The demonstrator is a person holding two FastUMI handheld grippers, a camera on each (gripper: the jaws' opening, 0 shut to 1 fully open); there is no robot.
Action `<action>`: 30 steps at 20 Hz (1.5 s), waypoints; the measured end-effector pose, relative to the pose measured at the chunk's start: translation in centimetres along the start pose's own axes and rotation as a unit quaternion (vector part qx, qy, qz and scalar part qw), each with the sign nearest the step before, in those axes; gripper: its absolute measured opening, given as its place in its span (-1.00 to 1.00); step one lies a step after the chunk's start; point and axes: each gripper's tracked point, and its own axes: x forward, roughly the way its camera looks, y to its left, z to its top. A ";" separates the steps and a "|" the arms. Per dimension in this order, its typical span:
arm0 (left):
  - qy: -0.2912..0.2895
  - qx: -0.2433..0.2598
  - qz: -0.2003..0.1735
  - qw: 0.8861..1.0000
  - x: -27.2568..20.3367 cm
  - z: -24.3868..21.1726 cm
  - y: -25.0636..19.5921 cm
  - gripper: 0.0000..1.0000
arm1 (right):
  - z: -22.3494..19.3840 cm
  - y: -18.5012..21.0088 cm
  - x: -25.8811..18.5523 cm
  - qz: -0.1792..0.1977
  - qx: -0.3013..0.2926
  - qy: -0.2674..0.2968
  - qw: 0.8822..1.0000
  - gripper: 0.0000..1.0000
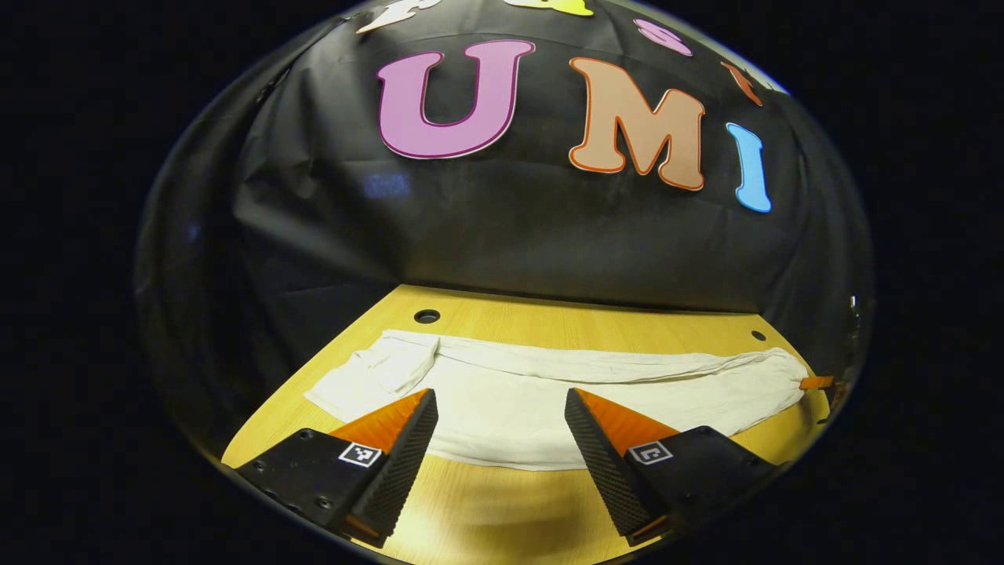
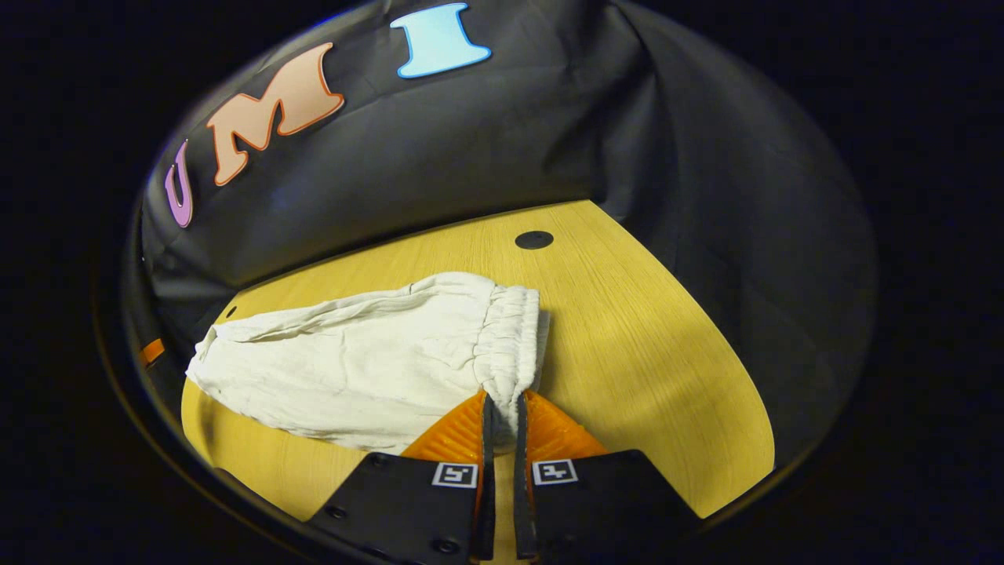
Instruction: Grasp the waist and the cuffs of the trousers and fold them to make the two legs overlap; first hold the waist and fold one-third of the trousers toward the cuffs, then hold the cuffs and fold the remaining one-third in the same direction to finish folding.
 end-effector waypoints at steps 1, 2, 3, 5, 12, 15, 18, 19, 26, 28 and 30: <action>0.001 -0.002 0.000 1.000 -0.2 -0.1 0.2 0.95 | 0.3 0.1 -0.3 0.000 0.000 -0.003 1.000 -0.77; 0.001 -0.003 0.000 1.000 -0.3 -0.1 0.3 0.96 | 0.6 0.2 -0.6 -0.003 -0.001 -0.009 1.000 -0.77; 0.000 -0.004 0.000 1.000 -0.4 0.0 0.4 0.95 | 1.0 0.5 -1.0 -0.003 -0.003 -0.017 1.000 -0.78; -0.002 -0.005 -0.002 1.000 -0.7 0.1 0.6 0.97 | 2.3 1.4 -2.3 -0.003 -0.003 -0.036 0.999 -0.84; -0.002 -0.022 -0.010 1.000 -1.2 0.1 1.4 0.91 | 8.8 10.1 -4.5 0.073 -0.030 -0.105 0.991 -0.91; -0.004 -0.032 -0.010 0.999 -1.4 0.1 2.2 0.91 | 10.8 15.7 -5.4 0.120 -0.045 -0.123 0.984 -0.87; -0.004 -0.037 -0.009 0.999 -1.7 0.0 3.4 0.91 | 11.8 21.9 -5.9 0.173 -0.051 -0.126 0.975 -0.87; -0.003 -0.039 -0.009 0.999 -1.7 0.0 3.7 0.91 | 11.9 24.0 -5.8 0.189 -0.060 -0.125 0.972 -0.87; 0.000 -0.056 -0.001 0.998 -1.9 -0.8 6.3 0.92 | 8.4 40.5 -6.5 0.316 -0.128 -0.098 0.935 -0.86; 0.002 -0.060 0.002 0.998 -1.9 -1.1 7.2 0.92 | 6.0 44.3 -5.7 0.339 -0.154 -0.081 0.925 -0.87; 0.004 -0.064 0.004 0.998 -2.1 -1.5 7.9 0.91 | 2.7 47.5 -4.2 0.351 -0.176 -0.054 0.918 -0.87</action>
